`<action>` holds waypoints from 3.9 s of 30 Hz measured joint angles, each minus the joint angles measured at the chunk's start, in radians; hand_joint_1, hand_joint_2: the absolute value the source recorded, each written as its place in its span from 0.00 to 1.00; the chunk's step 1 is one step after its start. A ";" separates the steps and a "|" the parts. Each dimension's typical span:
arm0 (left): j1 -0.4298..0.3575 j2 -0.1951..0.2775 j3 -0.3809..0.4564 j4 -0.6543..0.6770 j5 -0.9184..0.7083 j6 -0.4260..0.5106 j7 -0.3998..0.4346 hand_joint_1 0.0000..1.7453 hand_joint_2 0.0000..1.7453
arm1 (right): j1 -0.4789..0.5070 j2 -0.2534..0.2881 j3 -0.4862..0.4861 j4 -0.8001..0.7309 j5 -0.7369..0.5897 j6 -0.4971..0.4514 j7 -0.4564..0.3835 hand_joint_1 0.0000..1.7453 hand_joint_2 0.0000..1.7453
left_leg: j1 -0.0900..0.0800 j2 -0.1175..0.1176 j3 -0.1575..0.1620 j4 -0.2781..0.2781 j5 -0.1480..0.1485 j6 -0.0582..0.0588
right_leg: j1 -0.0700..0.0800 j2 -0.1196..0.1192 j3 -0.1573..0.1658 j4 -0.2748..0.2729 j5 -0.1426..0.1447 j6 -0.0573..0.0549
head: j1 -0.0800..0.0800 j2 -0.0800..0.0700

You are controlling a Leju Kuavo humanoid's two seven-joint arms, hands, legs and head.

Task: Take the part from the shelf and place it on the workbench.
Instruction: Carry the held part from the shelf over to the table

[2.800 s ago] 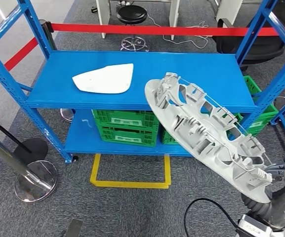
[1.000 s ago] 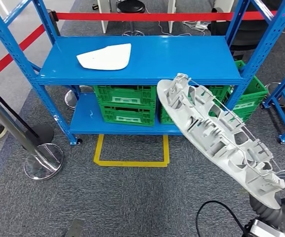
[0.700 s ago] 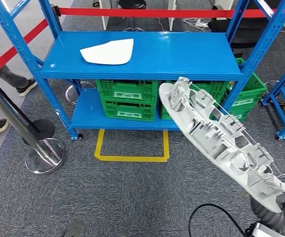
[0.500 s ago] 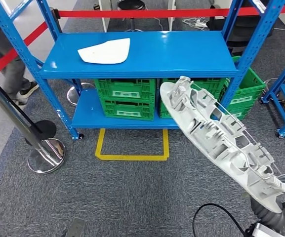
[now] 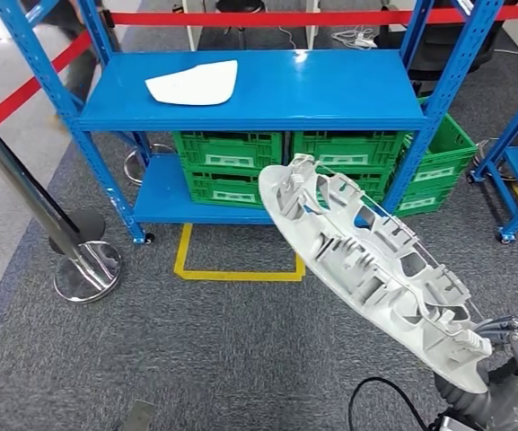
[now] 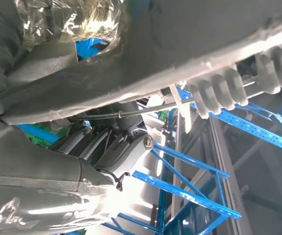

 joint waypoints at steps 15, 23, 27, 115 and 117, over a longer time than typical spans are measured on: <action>0.011 0.005 0.000 0.000 -0.010 0.000 0.013 0.00 1.00 | 0.016 0.000 0.014 0.023 -0.034 0.000 -0.002 1.00 1.00 | 0.003 0.012 -0.061 0.025 0.039 -0.022 | -0.020 -0.005 0.057 0.005 -0.058 0.010 | 0.012 0.000; 0.017 0.012 -0.003 0.000 -0.030 0.000 0.017 0.00 1.00 | 0.031 0.005 0.014 0.023 -0.043 0.000 -0.019 1.00 1.00 | 0.019 0.003 -0.174 0.301 -0.093 -0.051 | -0.022 0.006 0.036 0.006 -0.041 -0.014 | 0.003 0.000; 0.017 0.016 -0.004 0.000 -0.032 0.000 0.018 0.00 1.00 | 0.034 0.006 0.014 0.022 -0.043 0.000 -0.019 1.00 1.00 | 0.018 -0.017 -0.056 0.064 0.017 -0.033 | -0.019 0.017 0.031 0.010 -0.037 -0.005 | 0.003 0.000; 0.020 -0.003 -0.030 0.000 -0.070 -0.006 -0.005 0.00 1.00 | 0.089 0.017 -0.011 -0.023 -0.115 0.004 -0.059 1.00 1.00 | 0.023 0.005 -0.172 0.311 -0.107 -0.047 | -0.016 0.039 0.015 0.023 -0.040 -0.018 | 0.005 0.000; 0.019 -0.003 -0.030 0.000 -0.070 -0.006 -0.005 0.00 1.00 | 0.089 0.017 -0.012 -0.023 -0.115 0.004 -0.059 1.00 1.00 | 0.022 -0.017 -0.123 0.198 -0.029 -0.035 | -0.014 0.059 0.018 0.023 -0.039 -0.018 | 0.005 0.000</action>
